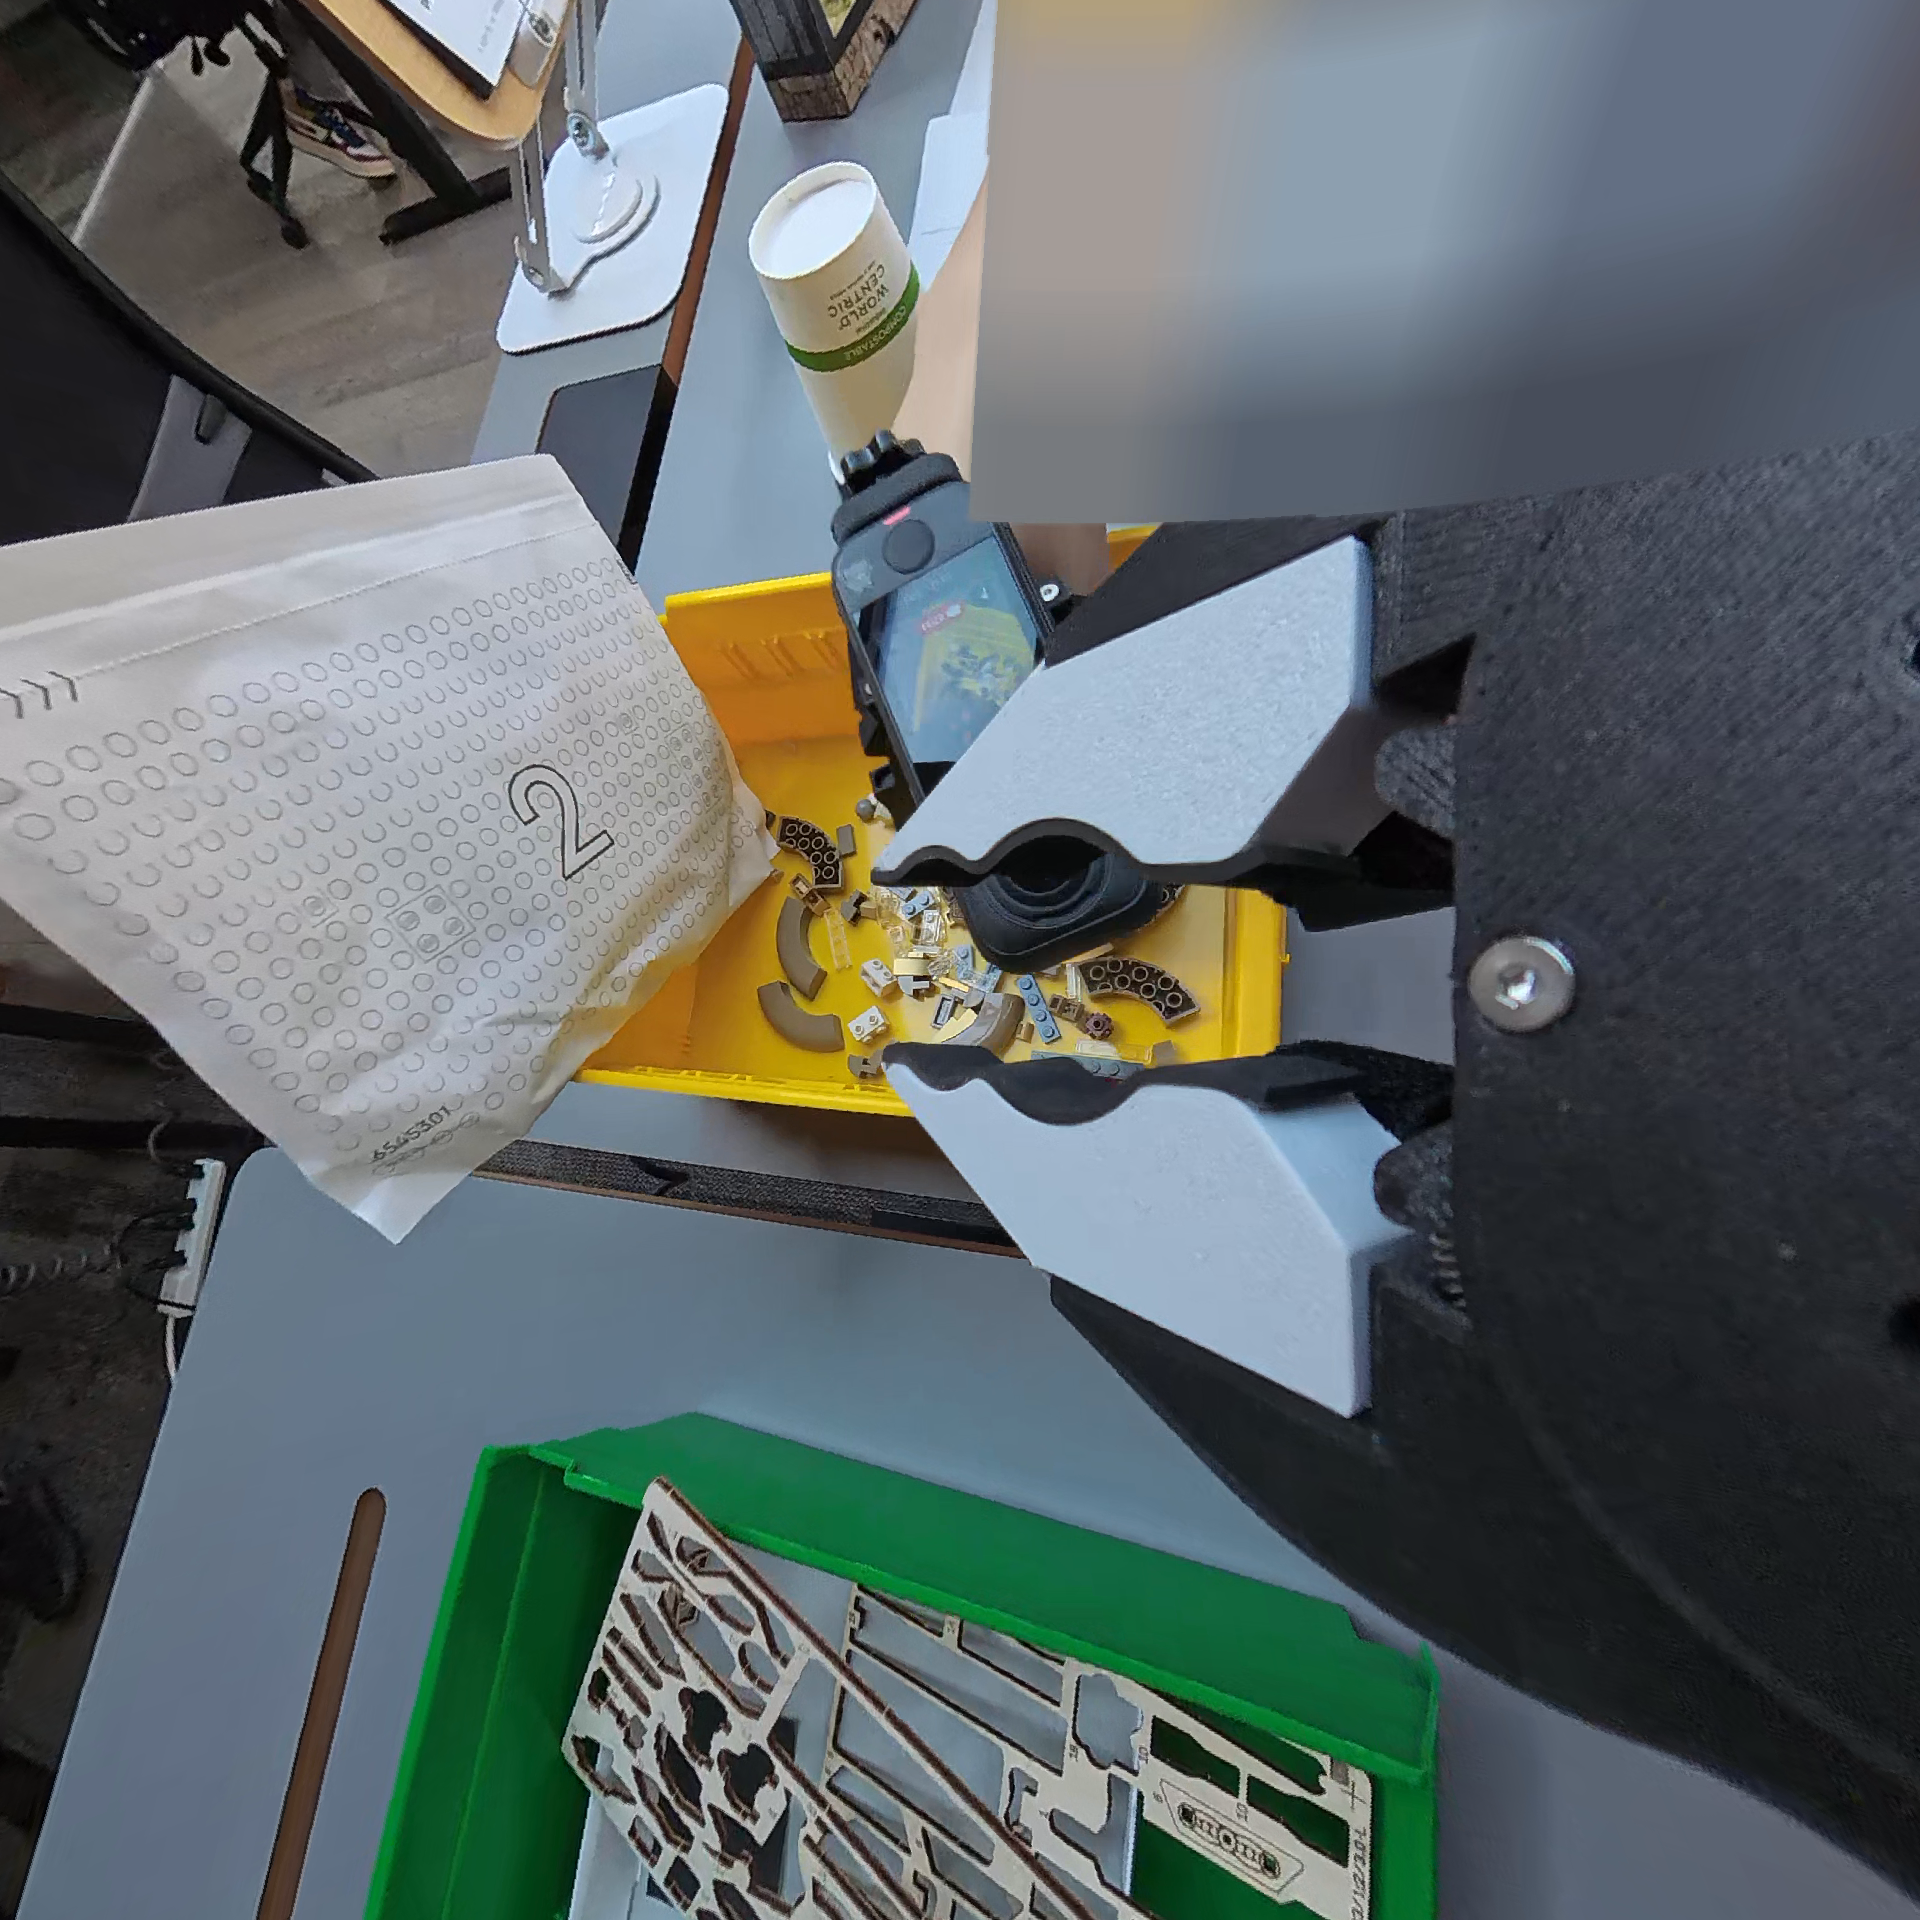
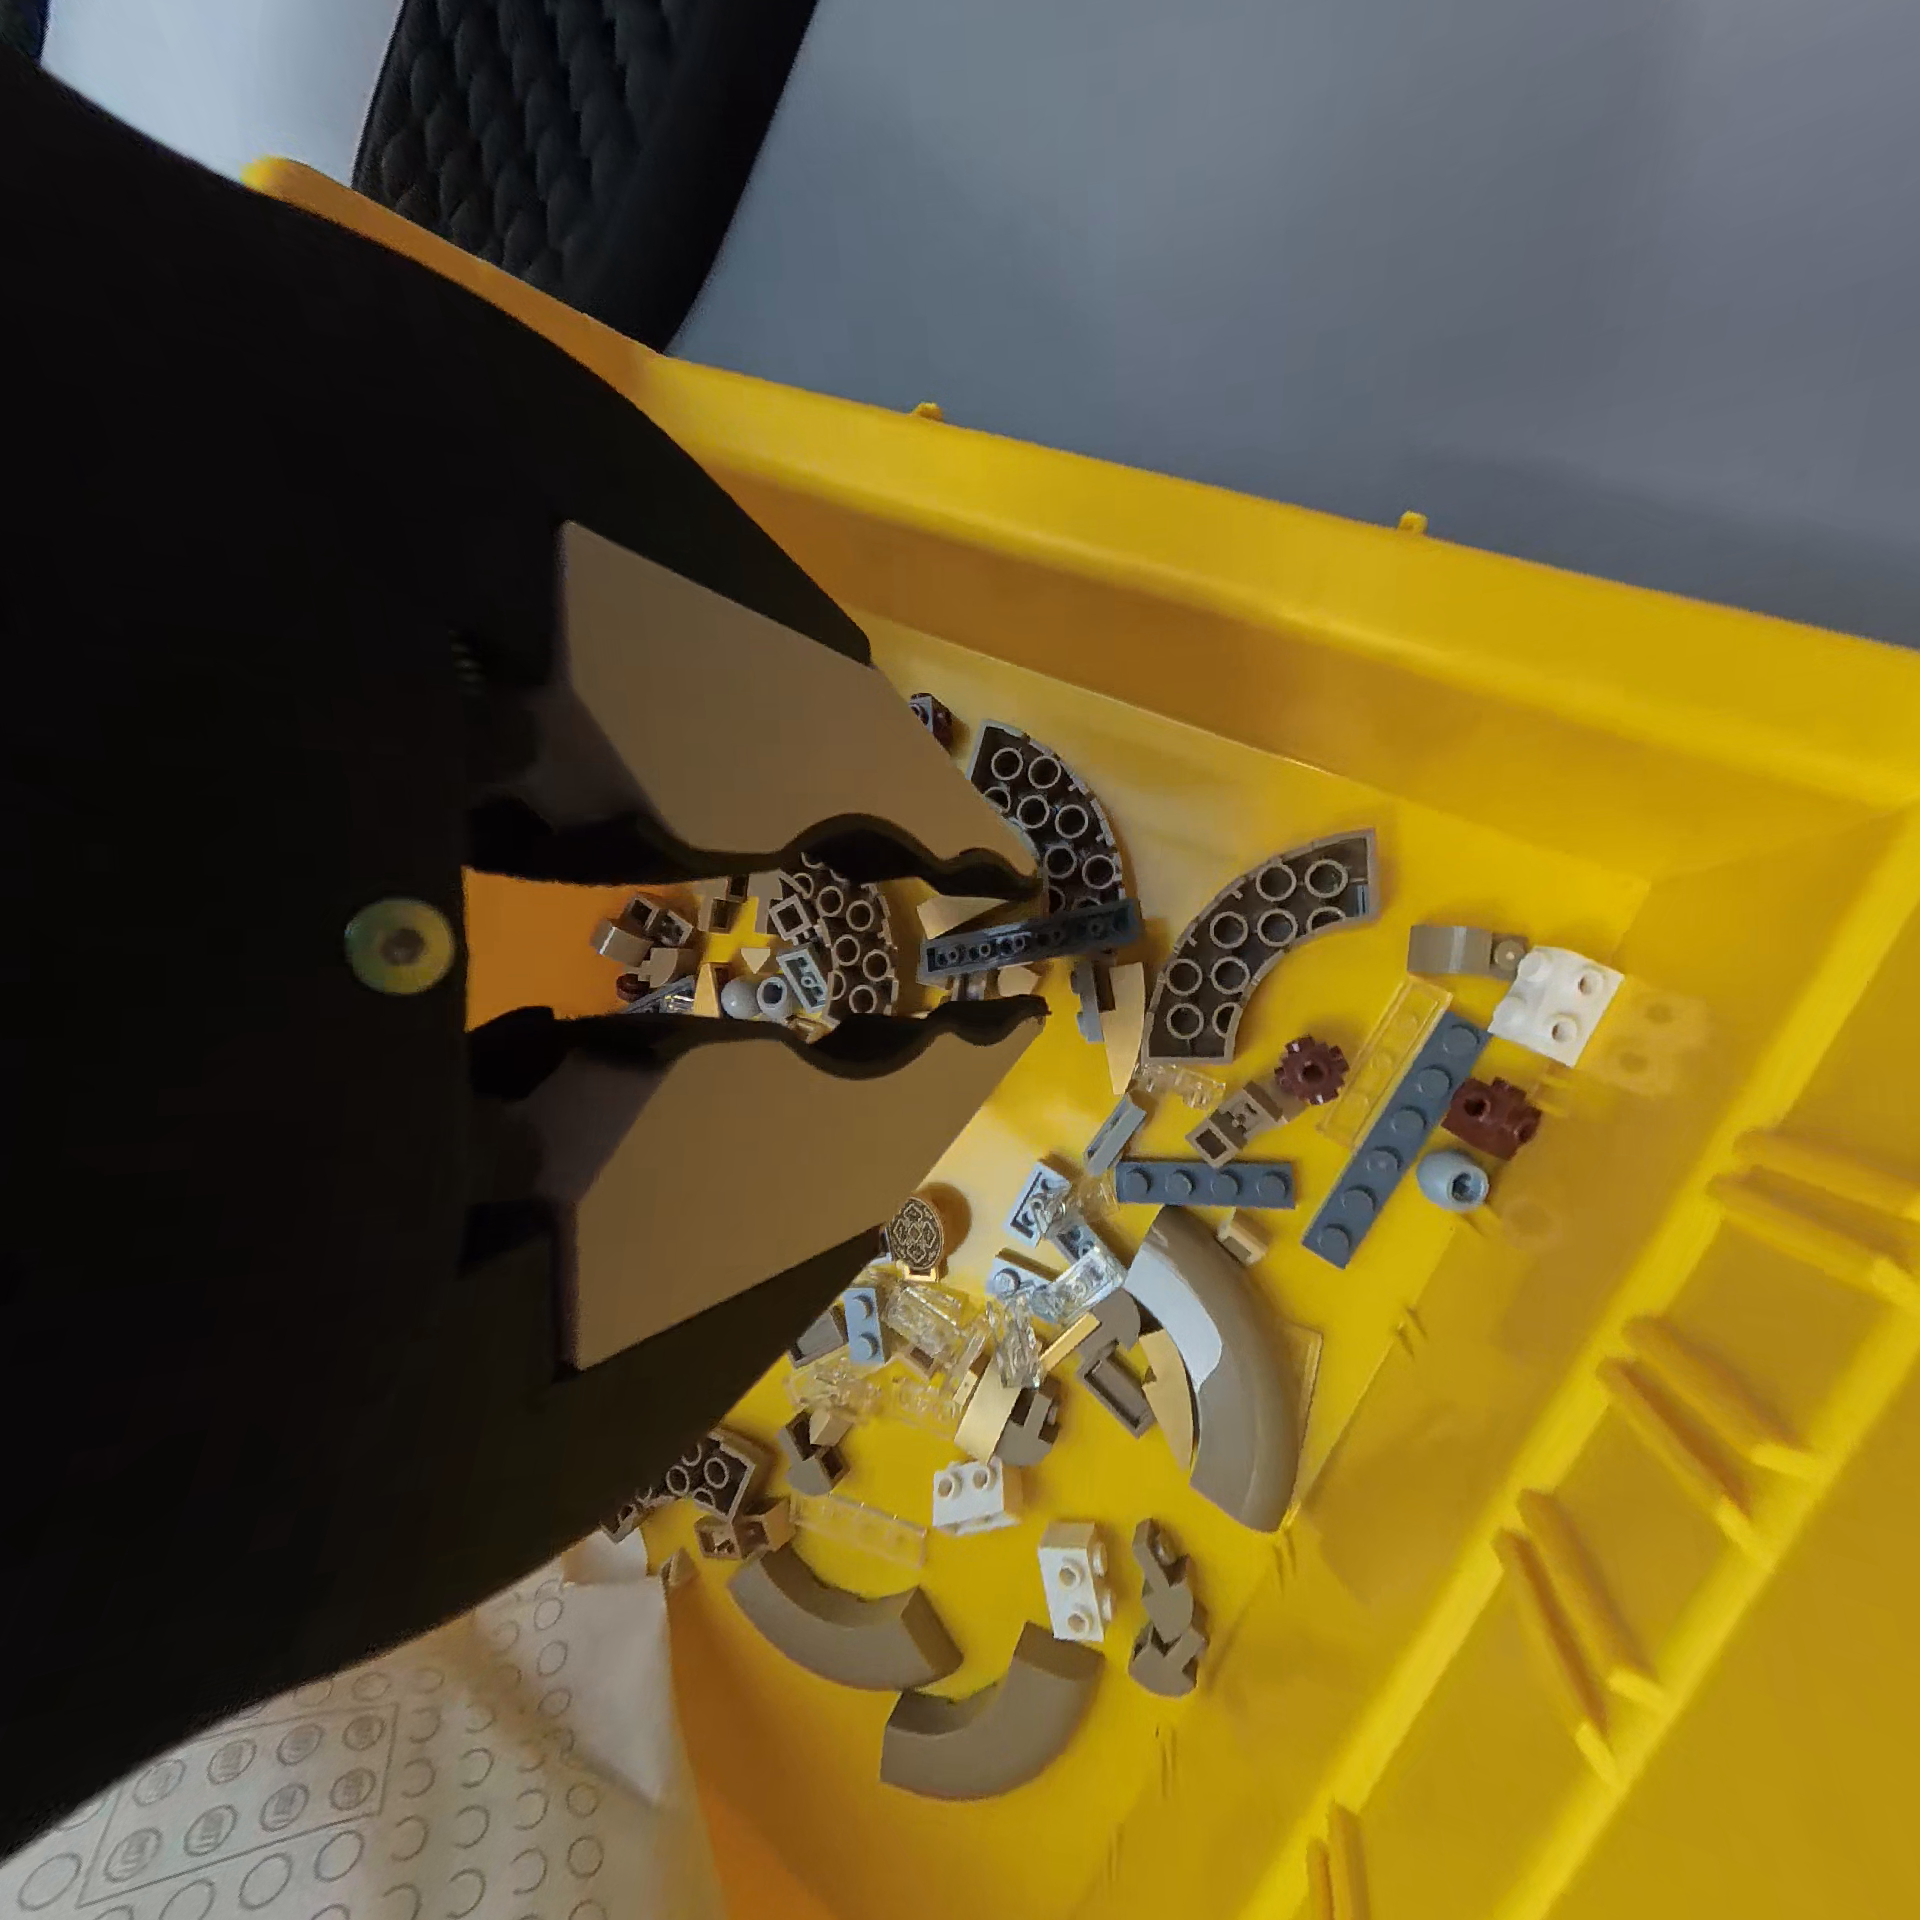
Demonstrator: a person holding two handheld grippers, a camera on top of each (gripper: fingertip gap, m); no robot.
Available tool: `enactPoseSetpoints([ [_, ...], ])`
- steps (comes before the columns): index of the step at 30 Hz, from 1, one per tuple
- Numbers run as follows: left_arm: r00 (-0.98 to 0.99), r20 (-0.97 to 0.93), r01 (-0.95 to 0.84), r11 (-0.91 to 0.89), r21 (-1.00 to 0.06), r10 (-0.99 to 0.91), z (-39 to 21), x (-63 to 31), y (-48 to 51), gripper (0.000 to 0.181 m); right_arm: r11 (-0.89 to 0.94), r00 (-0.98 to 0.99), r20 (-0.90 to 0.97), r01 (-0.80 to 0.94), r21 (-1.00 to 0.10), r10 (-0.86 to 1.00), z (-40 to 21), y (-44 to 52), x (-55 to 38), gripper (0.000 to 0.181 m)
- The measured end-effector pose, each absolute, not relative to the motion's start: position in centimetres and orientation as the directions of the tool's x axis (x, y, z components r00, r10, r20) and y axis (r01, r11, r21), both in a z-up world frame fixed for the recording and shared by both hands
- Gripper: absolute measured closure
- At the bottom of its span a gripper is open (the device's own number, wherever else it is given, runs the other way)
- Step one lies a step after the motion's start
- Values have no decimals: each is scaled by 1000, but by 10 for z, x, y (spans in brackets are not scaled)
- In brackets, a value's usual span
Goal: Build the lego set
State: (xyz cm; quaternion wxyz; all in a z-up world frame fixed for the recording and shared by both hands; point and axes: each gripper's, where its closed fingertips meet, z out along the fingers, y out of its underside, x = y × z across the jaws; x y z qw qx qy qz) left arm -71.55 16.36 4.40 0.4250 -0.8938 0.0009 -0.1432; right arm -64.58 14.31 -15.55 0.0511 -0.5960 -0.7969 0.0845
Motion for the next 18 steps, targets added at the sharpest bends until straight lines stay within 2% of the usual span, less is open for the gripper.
enactPoseSetpoints([
  [1,960,250,121,-628,-769,-122,47,-716,164,153,281,-287,-5,941,-189,958,-157,144,-647,163],
  [3,962,242,120,-606,-786,-124,52,-716,164,153,287,-293,-1,938,-196,956,-157,145,-649,174],
  [5,963,239,121,-585,-802,-128,57,-716,165,152,279,-281,17,942,-187,960,-154,152,-649,174],
  [8,962,241,135,-546,-827,-128,66,-716,166,151,164,-172,-21,967,-193,985,-148,168,-649,174],
  [13,957,250,138,-526,-839,-147,71,-713,166,152,-156,95,-341,975,-156,935,-145,166,-657,174],
  [15,956,247,128,-538,-833,-155,69,-711,166,151,-201,151,-256,962,-185,955,-146,186,-664,162],
  [18,955,246,118,-548,-828,-166,67,-709,166,151,-130,97,-153,966,-222,984,-137,185,-664,159],
])
